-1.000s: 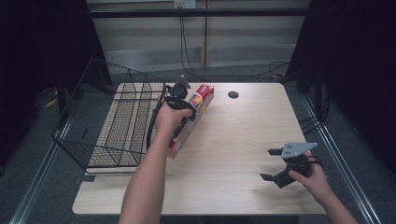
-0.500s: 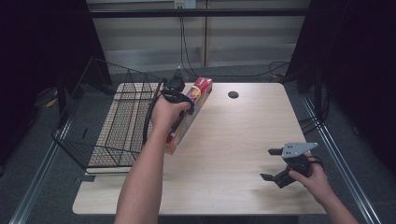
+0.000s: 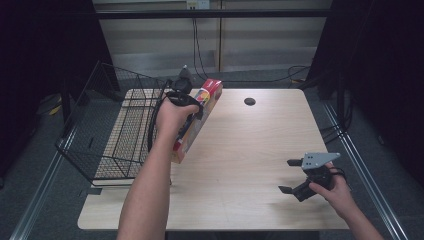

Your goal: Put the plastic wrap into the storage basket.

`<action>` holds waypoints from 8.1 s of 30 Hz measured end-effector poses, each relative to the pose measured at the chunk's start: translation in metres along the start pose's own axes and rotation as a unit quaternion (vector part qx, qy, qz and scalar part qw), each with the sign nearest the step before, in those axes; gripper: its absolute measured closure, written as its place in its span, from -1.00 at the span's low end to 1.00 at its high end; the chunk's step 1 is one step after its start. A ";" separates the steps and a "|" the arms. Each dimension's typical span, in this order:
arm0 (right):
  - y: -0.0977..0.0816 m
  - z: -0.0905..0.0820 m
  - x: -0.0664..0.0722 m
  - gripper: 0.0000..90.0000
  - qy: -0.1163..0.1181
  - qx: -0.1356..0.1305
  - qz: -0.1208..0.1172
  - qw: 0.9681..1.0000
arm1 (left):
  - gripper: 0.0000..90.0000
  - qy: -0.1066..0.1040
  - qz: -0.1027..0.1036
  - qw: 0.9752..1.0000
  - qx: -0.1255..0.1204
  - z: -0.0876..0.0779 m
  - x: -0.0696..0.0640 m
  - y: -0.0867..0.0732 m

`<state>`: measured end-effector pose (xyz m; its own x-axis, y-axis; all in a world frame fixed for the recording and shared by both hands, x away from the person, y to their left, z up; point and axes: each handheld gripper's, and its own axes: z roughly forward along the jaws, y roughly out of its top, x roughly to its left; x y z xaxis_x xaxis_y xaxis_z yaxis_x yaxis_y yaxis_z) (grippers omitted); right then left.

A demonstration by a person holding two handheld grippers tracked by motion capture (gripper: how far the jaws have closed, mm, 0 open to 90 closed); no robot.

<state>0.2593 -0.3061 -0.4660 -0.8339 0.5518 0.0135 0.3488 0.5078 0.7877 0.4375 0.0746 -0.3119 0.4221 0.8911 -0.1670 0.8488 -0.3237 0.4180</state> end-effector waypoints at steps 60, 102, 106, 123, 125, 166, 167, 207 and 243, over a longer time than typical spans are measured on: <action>0.001 0.000 0.000 -0.95 -0.002 -0.001 -0.002 1.000 | 0.01 0.028 -0.048 0.998 -0.013 -0.070 0.044 -0.011; 0.001 -0.001 0.001 -0.95 -0.001 -0.002 -0.002 1.000 | 0.01 0.053 -0.084 0.995 -0.024 -0.105 0.077 -0.027; 0.001 -0.001 0.001 -0.95 -0.001 -0.002 -0.002 1.000 | 0.01 0.059 -0.088 0.994 -0.025 -0.108 0.082 -0.030; 0.001 0.000 0.001 -0.95 0.001 -0.002 -0.002 1.000 | 0.00 0.074 -0.099 0.992 -0.033 -0.120 0.093 -0.035; 0.001 0.000 0.001 -0.95 0.001 -0.002 -0.002 1.000 | 0.01 0.075 -0.103 0.991 -0.033 -0.122 0.094 -0.036; 0.001 0.000 0.001 -0.95 -0.001 -0.002 -0.001 1.000 | 0.00 0.110 -0.155 0.980 -0.051 -0.137 0.134 -0.060; 0.001 -0.001 0.001 -0.95 -0.001 -0.003 -0.001 1.000 | 0.00 0.112 -0.157 0.980 -0.052 -0.136 0.134 -0.060; 0.001 0.001 0.002 -0.95 -0.002 -0.001 -0.004 1.000 | -0.01 0.128 -0.180 0.975 -0.042 -0.118 0.151 -0.080; 0.001 0.003 0.003 -0.95 0.004 0.004 -0.005 1.000 | -0.11 0.132 -0.200 0.969 -0.054 -0.117 0.157 -0.081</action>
<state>0.2587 -0.3019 -0.4676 -0.8404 0.5418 0.0114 0.3442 0.5175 0.7834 0.3976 0.2782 -0.2672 -0.0418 0.9934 -0.1068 0.8838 0.0866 0.4598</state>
